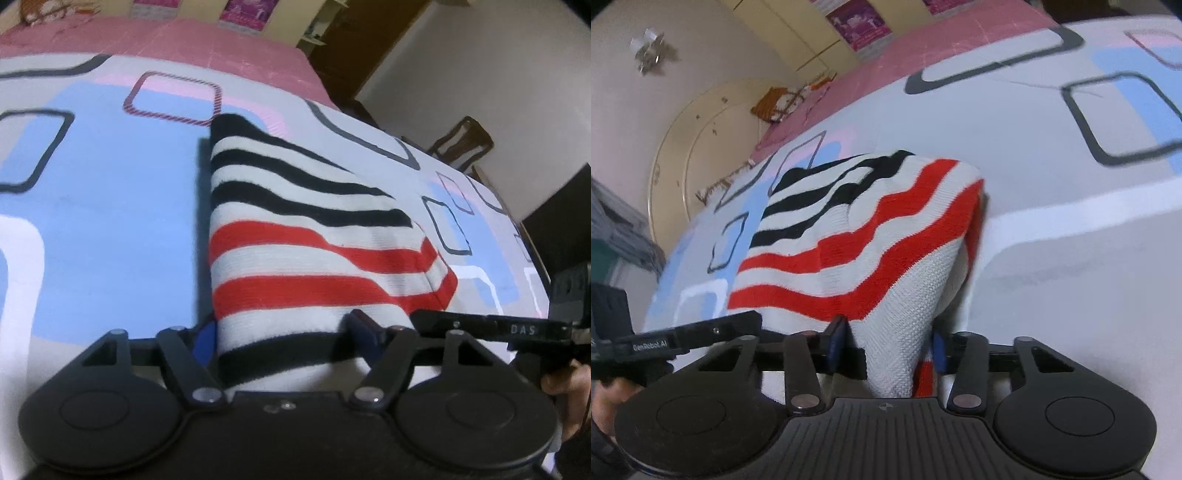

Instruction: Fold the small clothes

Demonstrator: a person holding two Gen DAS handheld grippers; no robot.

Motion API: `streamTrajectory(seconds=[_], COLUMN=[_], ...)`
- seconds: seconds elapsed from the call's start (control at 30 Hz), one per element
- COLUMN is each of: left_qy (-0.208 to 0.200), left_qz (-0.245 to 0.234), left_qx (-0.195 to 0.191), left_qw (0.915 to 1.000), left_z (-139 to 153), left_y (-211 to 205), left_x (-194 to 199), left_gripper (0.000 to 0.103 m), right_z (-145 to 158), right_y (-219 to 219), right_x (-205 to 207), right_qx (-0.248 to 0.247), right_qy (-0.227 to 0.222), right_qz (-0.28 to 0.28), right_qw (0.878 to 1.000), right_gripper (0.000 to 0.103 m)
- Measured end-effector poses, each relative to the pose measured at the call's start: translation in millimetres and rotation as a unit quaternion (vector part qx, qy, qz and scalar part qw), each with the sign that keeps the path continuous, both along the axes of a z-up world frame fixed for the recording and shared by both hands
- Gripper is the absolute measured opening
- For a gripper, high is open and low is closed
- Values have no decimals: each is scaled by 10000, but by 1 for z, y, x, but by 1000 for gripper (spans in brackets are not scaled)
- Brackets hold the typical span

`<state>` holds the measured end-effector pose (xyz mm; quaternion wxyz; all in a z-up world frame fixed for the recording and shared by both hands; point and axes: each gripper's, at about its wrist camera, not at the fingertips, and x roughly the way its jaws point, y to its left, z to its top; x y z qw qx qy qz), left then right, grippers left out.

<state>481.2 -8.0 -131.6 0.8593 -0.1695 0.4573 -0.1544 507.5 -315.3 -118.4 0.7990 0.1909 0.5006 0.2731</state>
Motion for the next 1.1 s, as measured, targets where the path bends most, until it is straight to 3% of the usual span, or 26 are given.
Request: streamTrajectory(seconds=[0.2,0.5,0.8,1.0,1.1], left_qy=[-388,-778,-771,-607,-452], left_qz=[-237,-498,-270,-228,-289], left_qx=[213,324,501,603,456], left_qw=[9987,9952,9954,9961,9975], left_z=[14,48,66,61,48], left_y=[-3,36,138,202,229], left_x=[-10,-39,-67,-76,-72], left_gripper=[46,44,44,44,44], right_z=[22,65,74,62,50], right_y=[18,87,193,262,289], right_x=[-24,-53,-72,-78,-77], right_qx=[-688,-1119,-854,-669,-615], right_qy=[-629,-1206,-1243,-1035,-847], right_qz=[17,184,429,630,637], right_qw=[9956,9862,9876,9904,9925], right_gripper=[35,34,34,34,34])
